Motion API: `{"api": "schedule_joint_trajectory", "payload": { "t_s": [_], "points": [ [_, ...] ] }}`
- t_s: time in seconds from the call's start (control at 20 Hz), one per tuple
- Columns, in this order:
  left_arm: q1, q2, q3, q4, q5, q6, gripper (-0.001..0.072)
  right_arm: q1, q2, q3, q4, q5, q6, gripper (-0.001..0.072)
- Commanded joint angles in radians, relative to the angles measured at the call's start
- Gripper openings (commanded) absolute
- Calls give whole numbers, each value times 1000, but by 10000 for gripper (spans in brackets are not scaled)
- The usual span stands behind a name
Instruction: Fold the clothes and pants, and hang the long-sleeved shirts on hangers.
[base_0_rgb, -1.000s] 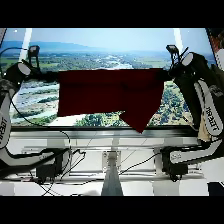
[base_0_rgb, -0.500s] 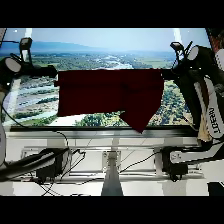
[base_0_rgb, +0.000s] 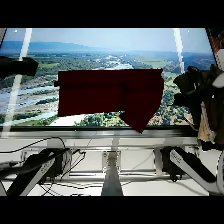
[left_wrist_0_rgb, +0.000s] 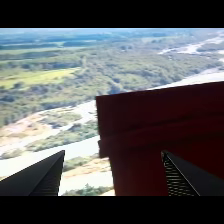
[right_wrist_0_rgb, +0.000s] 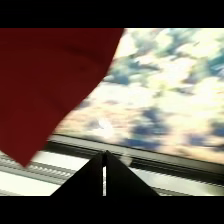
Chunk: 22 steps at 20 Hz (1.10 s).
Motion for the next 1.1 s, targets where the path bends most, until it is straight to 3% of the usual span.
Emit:
{"api": "schedule_joint_trajectory", "payload": {
  "t_s": [0.0, 0.05, 0.1, 0.15, 0.25, 0.35, 0.5, 0.75, 0.85, 0.9, 0.95, 1.05],
  "points": [
    [1, 36, -5, 158, -22, -124, 694, -41, 278, -336, 236, -198, 2, 19],
    [2, 31, -15, 177, -34, -137, 695, -40, 328, -416, 276, -246, 56, 136],
    [2, 21, -26, 184, -56, -137, 694, -40, 354, -478, 296, -275, 108, 334],
    [1, 5, -40, 188, -82, -137, 695, -40, 362, -532, 302, -306, 151, 399],
    [5, -37, -75, 188, -119, -137, 692, -40, 344, -608, 320, -375, 195, 399],
    [19, -89, -114, 192, -154, -137, 630, -40, 307, -647, 383, -416, 191, 399],
    [79, -154, -164, 191, -187, -136, 615, -39, 212, -652, 428, -479, 181, 399],
    [211, -160, -302, 182, -189, -135, 614, -39, 15, -652, 639, -520, -22, 386],
    [246, -160, -371, 142, -203, -90, 614, -39, -50, -652, 696, -521, -92, 385],
    [260, -160, -412, 115, -204, -58, 579, -39, -72, -652, 713, -521, -125, 363],
    [270, -160, -448, 85, -204, -31, 577, -39, -82, -651, 726, -521, -158, 282],
    [288, -160, -511, 20, -185, 16, 577, -39, -80, -647, 731, -518, -221, 50]
  ]
}}
